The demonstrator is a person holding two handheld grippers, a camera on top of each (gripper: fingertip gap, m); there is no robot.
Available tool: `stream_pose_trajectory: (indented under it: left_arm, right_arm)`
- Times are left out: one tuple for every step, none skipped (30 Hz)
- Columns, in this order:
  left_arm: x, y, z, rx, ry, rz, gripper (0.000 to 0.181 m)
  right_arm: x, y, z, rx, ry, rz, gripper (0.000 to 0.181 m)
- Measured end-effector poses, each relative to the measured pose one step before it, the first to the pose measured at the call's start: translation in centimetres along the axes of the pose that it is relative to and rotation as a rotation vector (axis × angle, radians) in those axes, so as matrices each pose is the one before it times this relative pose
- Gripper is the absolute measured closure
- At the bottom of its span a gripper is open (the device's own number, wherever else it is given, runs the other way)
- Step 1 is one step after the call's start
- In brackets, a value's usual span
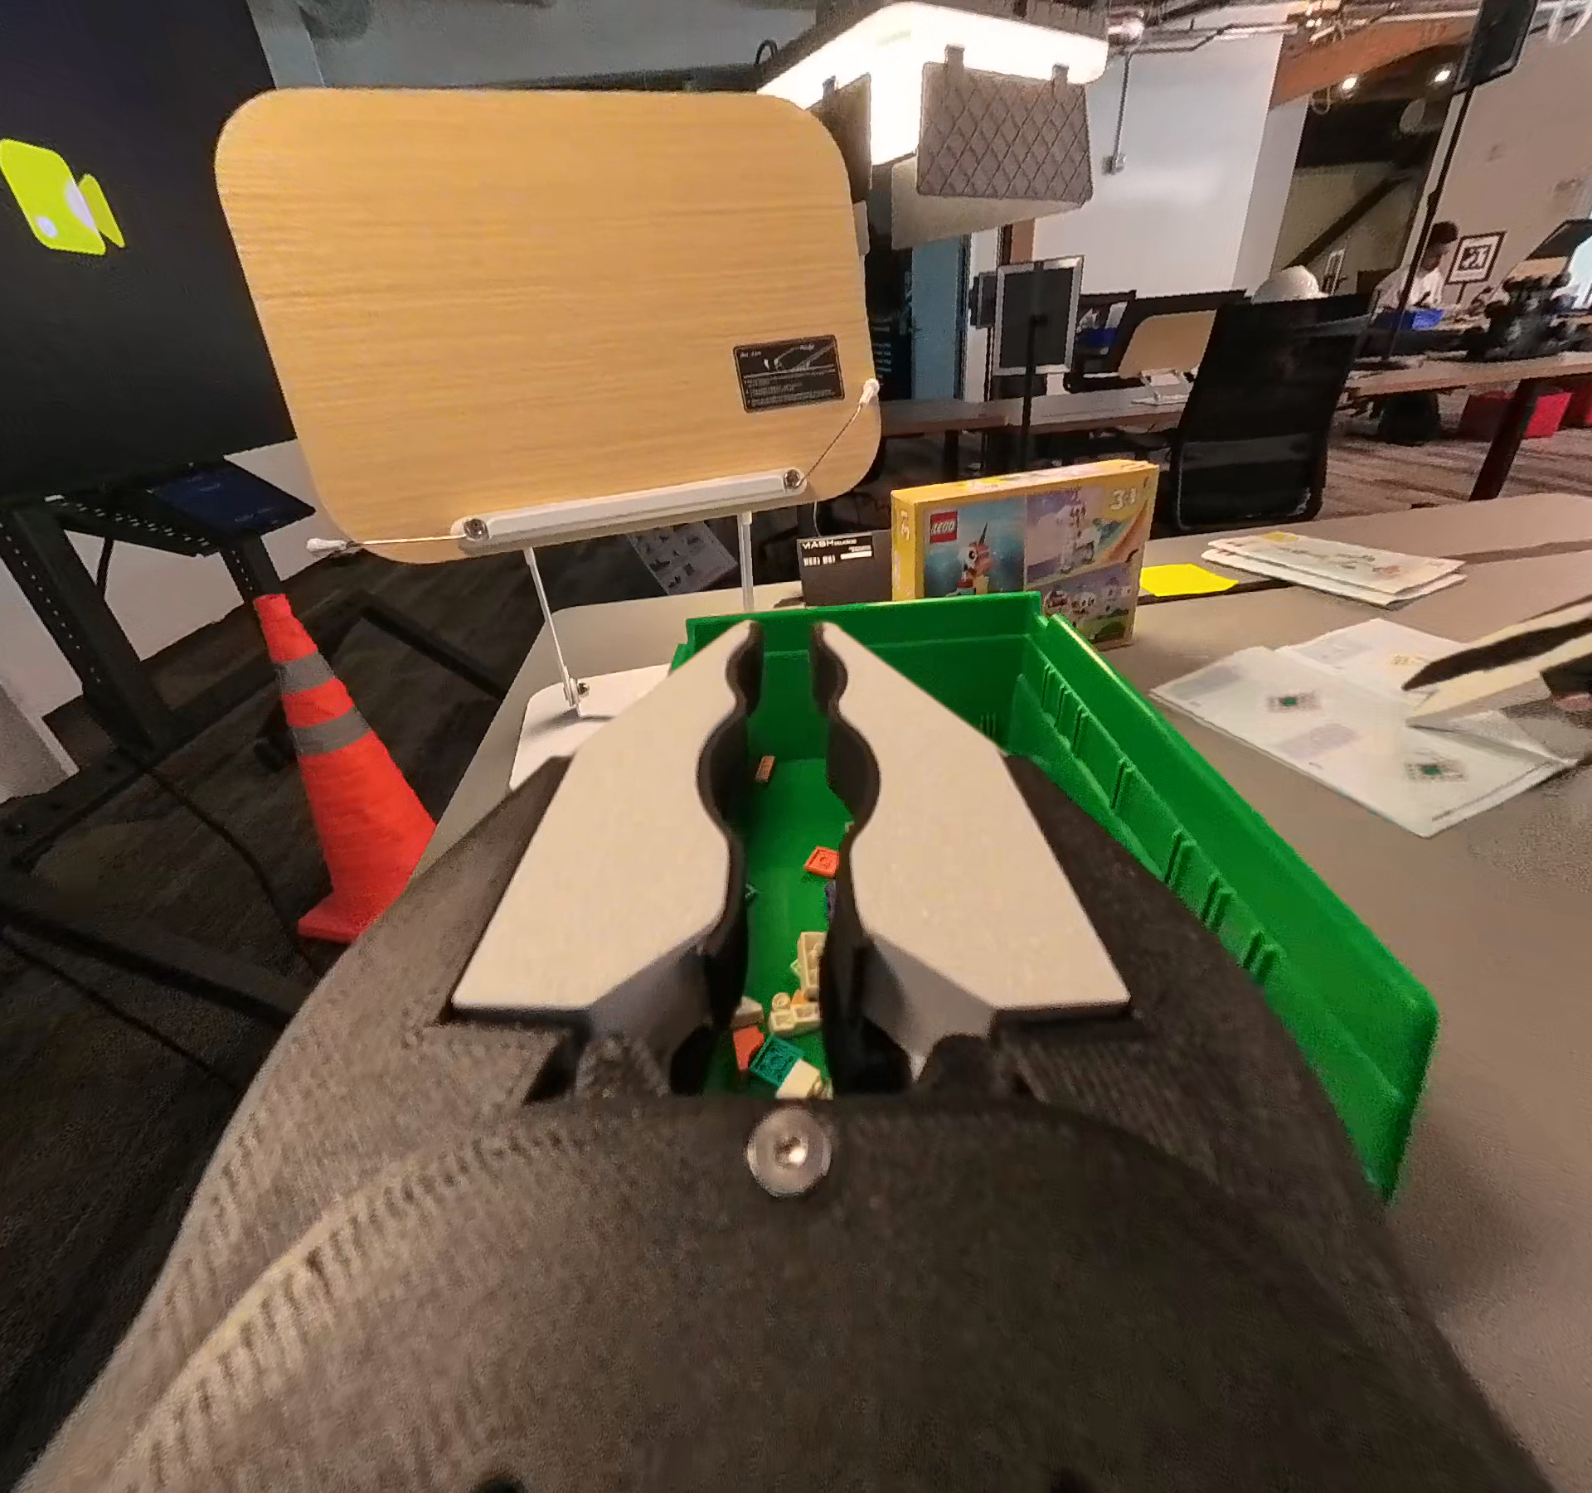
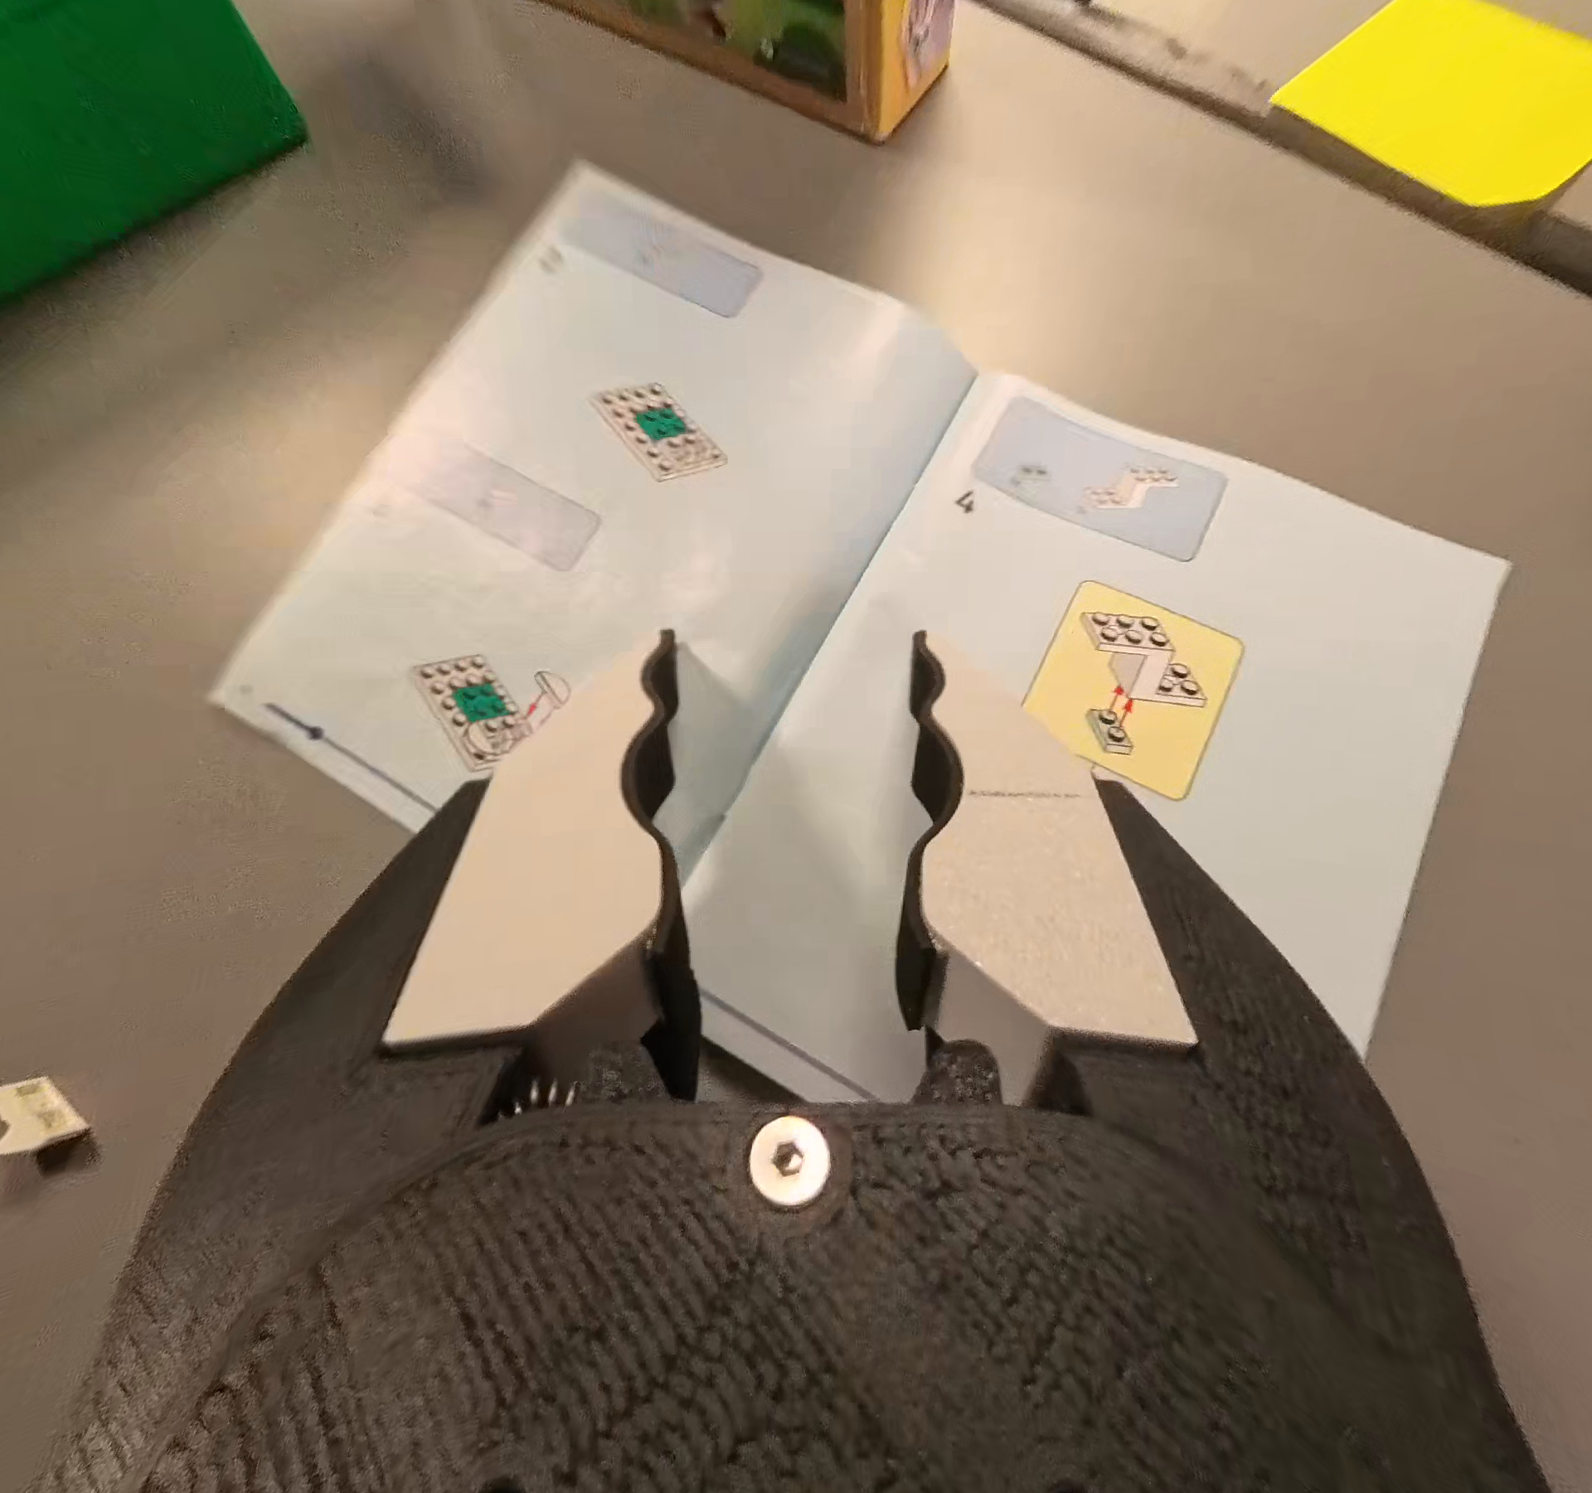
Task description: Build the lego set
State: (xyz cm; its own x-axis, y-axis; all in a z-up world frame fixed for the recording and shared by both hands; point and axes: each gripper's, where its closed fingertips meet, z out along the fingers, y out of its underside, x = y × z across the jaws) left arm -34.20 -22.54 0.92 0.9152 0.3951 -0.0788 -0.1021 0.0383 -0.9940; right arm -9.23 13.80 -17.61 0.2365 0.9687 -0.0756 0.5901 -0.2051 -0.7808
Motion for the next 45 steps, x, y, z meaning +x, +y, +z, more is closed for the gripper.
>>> stream_pose_trajectory:
  left_arm:
    - [-0.056,0.150,0.006,-0.0086,0.0009,0.0018,0.172]
    - [-0.076,0.101,0.008,-0.0073,-0.0002,0.0015,0.172]
    - [-0.076,0.070,0.024,-0.0078,0.0015,0.0025,0.172]
    - [-0.073,0.072,0.035,-0.0100,0.0027,0.0025,0.172]
    - [-0.053,0.042,0.040,-0.0107,0.0047,0.0036,0.172]
    - [0.002,0.010,0.041,-0.0101,0.0078,0.0060,0.172]
    - [0.065,0.013,0.043,-0.0107,0.0099,0.0090,0.172]
    - [0.057,0.010,0.034,-0.0110,0.0076,0.0110,0.172]
    - [0.049,0.017,0.023,-0.0099,0.0048,0.0132,0.172]
    - [0.060,0.015,0.017,-0.0081,0.0027,0.0145,0.171]
    - [0.060,0.018,0.021,-0.0066,0.0007,0.0136,0.172]
    - [0.078,0.044,0.028,-0.0049,0.0010,0.0109,0.171]
    - [0.134,0.056,0.047,-0.0029,0.0030,0.0063,0.171]
    - [0.198,0.064,0.084,-0.0017,0.0075,0.0008,0.172]
    - [0.236,0.097,0.099,-0.0022,0.0110,-0.0038,0.172]
    - [0.231,0.129,0.119,-0.0036,0.0115,-0.0051,0.172]
    - [0.192,0.176,0.127,-0.0062,0.0107,-0.0031,0.171]
    - [0.143,0.218,0.111,-0.0092,0.0088,-0.0016,0.171]
    - [0.110,0.220,0.095,-0.0101,0.0073,-0.0007,0.170]
    - [0.091,0.203,0.063,-0.0093,0.0073,-0.0002,0.170]
    - [0.075,0.191,0.049,-0.0090,0.0074,-0.0001,0.170]
    - [0.059,0.195,0.044,-0.0100,0.0069,-0.0005,0.170]
    - [0.020,0.194,0.065,-0.0104,0.0066,-0.0023,0.170]
    - [0.056,0.198,0.118,-0.0111,0.0102,-0.0038,0.170]
    - [0.088,0.237,0.162,-0.0153,0.0134,-0.0054,0.170]
    - [0.063,0.299,0.207,-0.0209,0.0129,-0.0060,0.169]
    - [0.128,0.344,0.246,-0.0277,0.0175,-0.0038,0.169]
    - [0.177,0.416,0.280,-0.0346,0.0216,-0.0024,0.168]
    - [0.174,0.521,0.331,-0.0436,0.0218,-0.0020,0.168]
    - [0.200,0.624,0.360,-0.0527,0.0251,0.0003,0.168]
    - [0.266,0.644,0.384,-0.0540,0.0296,0.0069,0.168]
    - [0.237,0.597,0.404,-0.0502,0.0263,0.0125,0.168]
    - [0.157,0.528,0.391,-0.0452,0.0191,0.0174,0.168]
    - [0.055,0.427,0.386,-0.0374,0.0112,0.0196,0.168]
    - [0.022,0.351,0.353,-0.0314,0.0096,0.0203,0.169]
    - [-0.015,0.285,0.326,-0.0253,0.0067,0.0158,0.170]
    - [-0.054,0.205,0.298,-0.0198,0.0044,0.0069,0.170]
    - [0.014,0.086,0.237,-0.0122,0.0063,0.0007,0.170]
    - [0.072,-0.057,0.148,-0.0012,0.0062,-0.0014,0.170]
    - [0.111,-0.165,0.081,0.0067,0.0039,-0.0016,0.170]
    - [0.139,-0.185,0.028,0.0109,0.0021,-0.0008,0.170]
    - [0.141,-0.163,0.003,0.0114,0.0003,-0.0016,0.170]
    - [0.133,-0.108,-0.007,0.0114,-0.0007,-0.0019,0.170]
    - [0.118,-0.063,0.002,0.0101,-0.0005,-0.0016,0.171]
    - [0.101,-0.010,0.012,0.0078,-0.0005,-0.0029,0.171]
  right_arm:
    - [-0.160,0.095,0.058,-0.0060,0.0070,-0.0047,0.124]
    - [-0.118,0.067,0.076,-0.0053,0.0151,-0.0115,0.122]
    - [-0.099,0.076,0.087,-0.0070,0.0210,-0.0155,0.119]
    - [-0.075,0.026,0.099,-0.0059,0.0255,-0.0115,0.117]
    - [-0.086,-0.038,0.052,-0.0010,0.0214,0.0045,0.117]
    - [-0.087,-0.006,0.044,-0.0008,0.0139,0.0186,0.116]
    - [-0.021,-0.010,0.013,-0.0003,0.0176,0.0146,0.116]
    - [0.009,-0.007,0.009,-0.0003,0.0212,0.0174,0.116]
    - [-0.012,-0.005,0.006,-0.0002,0.0220,0.0144,0.116]
    - [-0.051,-0.012,0.012,-0.0002,0.0176,0.0119,0.116]
    - [-0.105,-0.009,0.007,0.0000,0.0094,0.0050,0.116]
    - [-0.149,-0.009,0.014,-0.0006,-0.0002,0.0007,0.116]
    - [-0.099,0.001,0.006,-0.0008,-0.0032,0.0022,0.116]
    - [-0.033,-0.002,0.003,-0.0017,-0.0023,-0.0017,0.116]
    - [-0.108,0.017,-0.016,-0.0037,-0.0099,-0.0047,0.114]
    - [-0.176,0.014,-0.038,-0.0044,-0.0122,-0.0085,0.110]
    - [-0.036,-0.095,-0.089,0.0031,-0.0007,-0.0103,0.109]
    - [0.037,-0.294,-0.195,0.0188,0.0062,-0.0166,0.109]
    - [0.016,-0.462,-0.326,0.0284,0.0052,-0.0213,0.109]
    - [-0.030,-0.515,-0.419,0.0280,-0.0005,-0.0189,0.109]
    - [0.015,-0.424,-0.462,0.0210,-0.0027,-0.0108,0.109]
    - [-0.020,-0.383,-0.468,0.0193,-0.0084,-0.0060,0.109]
    - [-0.018,-0.393,-0.490,0.0250,-0.0104,-0.0034,0.109]
    - [0.175,-0.352,-0.511,0.0249,0.0001,0.0002,0.109]
    - [0.229,-0.319,-0.529,0.0277,0.0019,-0.0070,0.109]
    - [0.381,-0.306,-0.559,0.0325,0.0106,-0.0146,0.109]
    - [0.724,-0.241,-0.616,0.0347,0.0313,-0.0201,0.109]
    - [0.864,-0.206,-0.652,0.0387,0.0378,-0.0282,0.111]
    - [0.986,-0.193,-0.688,0.0435,0.0429,-0.0301,0.112]
    - [1.211,-0.120,-0.746,0.0432,0.0572,-0.0259,0.115]
    - [1.282,-0.089,-0.732,0.0434,0.0595,-0.0243,0.116]
    - [1.208,-0.098,-0.696,0.0460,0.0550,-0.0243,0.117]
    - [1.186,-0.099,-0.654,0.0464,0.0552,-0.0246,0.120]
    - [1.083,-0.044,-0.554,0.0413,0.0516,-0.0262,0.124]
    - [0.830,-0.005,-0.420,0.0379,0.0407,-0.0286,0.126]
    - [0.605,-0.019,-0.307,0.0370,0.0332,-0.0288,0.127]
    - [0.523,0.040,-0.169,0.0289,0.0341,-0.0217,0.129]
    - [0.417,0.050,-0.029,0.0164,0.0309,-0.0065,0.131]
    - [0.177,-0.034,0.082,0.0097,0.0155,0.0053,0.132]
    - [0.003,-0.171,0.094,0.0100,0.0060,0.0083,0.131]
    - [-0.026,-0.174,0.070,0.0097,0.0048,0.0025,0.132]
    - [-0.001,-0.120,0.017,0.0045,0.0069,-0.0114,0.132]
    - [0.073,-0.090,-0.041,0.0031,0.0111,-0.0168,0.133]
    - [0.048,-0.120,-0.097,0.0063,0.0073,-0.0121,0.135]
    - [0.025,-0.110,-0.085,0.0062,0.0032,-0.0025,0.136]
